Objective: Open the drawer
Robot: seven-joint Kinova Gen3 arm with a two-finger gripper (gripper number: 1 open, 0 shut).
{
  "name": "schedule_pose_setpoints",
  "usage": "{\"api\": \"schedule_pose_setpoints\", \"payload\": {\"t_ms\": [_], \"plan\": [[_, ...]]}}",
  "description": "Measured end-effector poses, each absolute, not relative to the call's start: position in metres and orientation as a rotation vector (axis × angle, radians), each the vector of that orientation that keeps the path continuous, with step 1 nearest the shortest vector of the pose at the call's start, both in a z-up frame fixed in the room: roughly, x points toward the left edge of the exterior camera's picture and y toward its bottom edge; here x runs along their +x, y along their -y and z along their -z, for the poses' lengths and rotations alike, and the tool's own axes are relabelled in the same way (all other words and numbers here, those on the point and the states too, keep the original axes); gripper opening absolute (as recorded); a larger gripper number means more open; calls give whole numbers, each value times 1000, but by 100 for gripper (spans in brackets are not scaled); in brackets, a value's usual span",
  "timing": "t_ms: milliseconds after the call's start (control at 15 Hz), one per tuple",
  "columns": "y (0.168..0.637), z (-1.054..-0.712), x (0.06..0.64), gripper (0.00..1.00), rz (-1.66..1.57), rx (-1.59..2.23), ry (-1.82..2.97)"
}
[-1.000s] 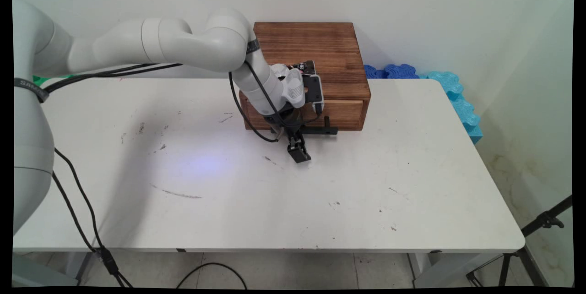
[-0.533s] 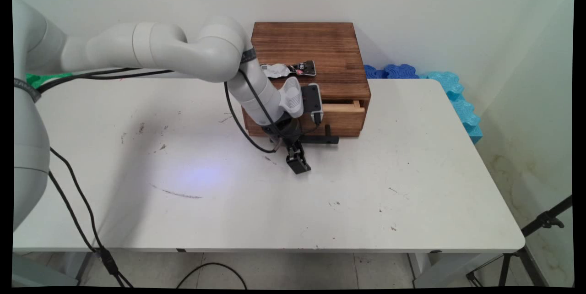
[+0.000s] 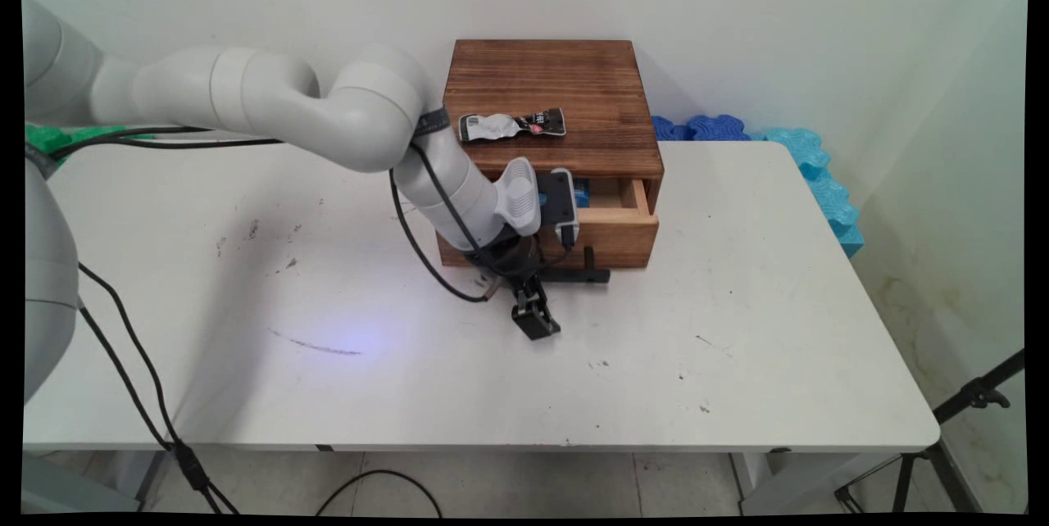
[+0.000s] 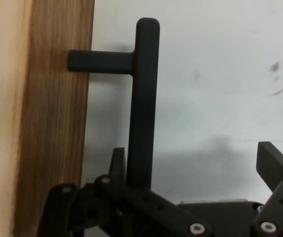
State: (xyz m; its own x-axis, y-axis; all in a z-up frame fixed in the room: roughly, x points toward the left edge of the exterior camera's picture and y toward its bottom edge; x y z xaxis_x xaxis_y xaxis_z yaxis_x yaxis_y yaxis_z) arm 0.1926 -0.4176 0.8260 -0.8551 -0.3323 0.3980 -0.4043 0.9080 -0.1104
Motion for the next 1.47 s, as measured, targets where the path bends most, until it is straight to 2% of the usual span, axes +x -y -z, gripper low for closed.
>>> {"api": "schedule_pose_setpoints", "payload": {"t_ms": [1467], "plan": [[313, -835, 173, 100, -173, 531, 2640]]}}
